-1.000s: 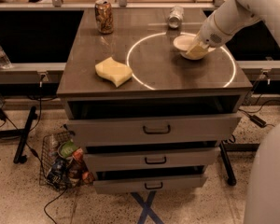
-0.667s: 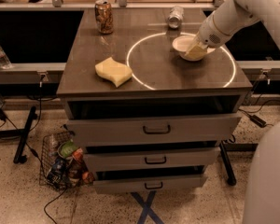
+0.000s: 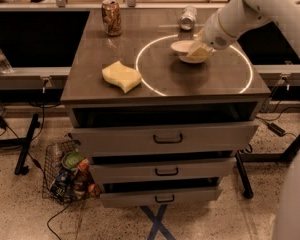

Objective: Move paper bowl near sponge

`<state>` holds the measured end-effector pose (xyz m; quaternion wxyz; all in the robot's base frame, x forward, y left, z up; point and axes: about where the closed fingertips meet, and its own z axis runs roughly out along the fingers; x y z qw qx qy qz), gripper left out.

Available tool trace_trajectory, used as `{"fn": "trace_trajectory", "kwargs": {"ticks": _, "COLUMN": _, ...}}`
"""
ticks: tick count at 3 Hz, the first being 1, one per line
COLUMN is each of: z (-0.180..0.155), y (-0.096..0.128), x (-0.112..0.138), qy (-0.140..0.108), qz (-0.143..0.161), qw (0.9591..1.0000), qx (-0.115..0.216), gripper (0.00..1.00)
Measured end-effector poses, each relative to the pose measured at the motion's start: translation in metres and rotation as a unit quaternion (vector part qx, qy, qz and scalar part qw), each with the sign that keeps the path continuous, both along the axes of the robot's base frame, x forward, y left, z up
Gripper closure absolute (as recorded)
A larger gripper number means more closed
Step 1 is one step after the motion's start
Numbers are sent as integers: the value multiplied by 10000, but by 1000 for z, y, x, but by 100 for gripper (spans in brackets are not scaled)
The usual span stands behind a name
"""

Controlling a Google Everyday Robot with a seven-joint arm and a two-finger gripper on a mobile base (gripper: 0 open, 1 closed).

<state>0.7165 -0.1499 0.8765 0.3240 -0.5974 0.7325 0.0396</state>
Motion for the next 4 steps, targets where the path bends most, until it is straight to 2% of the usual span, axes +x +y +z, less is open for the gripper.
{"fn": "trace_trajectory", "kwargs": {"ticks": 1, "z": 13, "y": 24, "x": -6, "qy": -427, "qz": 518, "qw": 9977, "qx": -24, "gripper": 100}}
{"fn": "trace_trajectory", "kwargs": {"ticks": 2, "z": 13, "y": 58, "x": -23, "qy": -733, "qz": 1268, "qw": 9892, "qx": -49, "gripper": 100}}
{"fn": "trace_trajectory", "kwargs": {"ticks": 3, "z": 9, "y": 78, "x": -35, "qy": -840, "qz": 1683, "qw": 9822, "qx": -17, "gripper": 100}}
{"fn": "trace_trajectory", "kwargs": {"ticks": 4, "z": 7, "y": 98, "x": -51, "qy": -837, "qz": 2091, "qw": 9743, "qx": 106, "gripper": 100}}
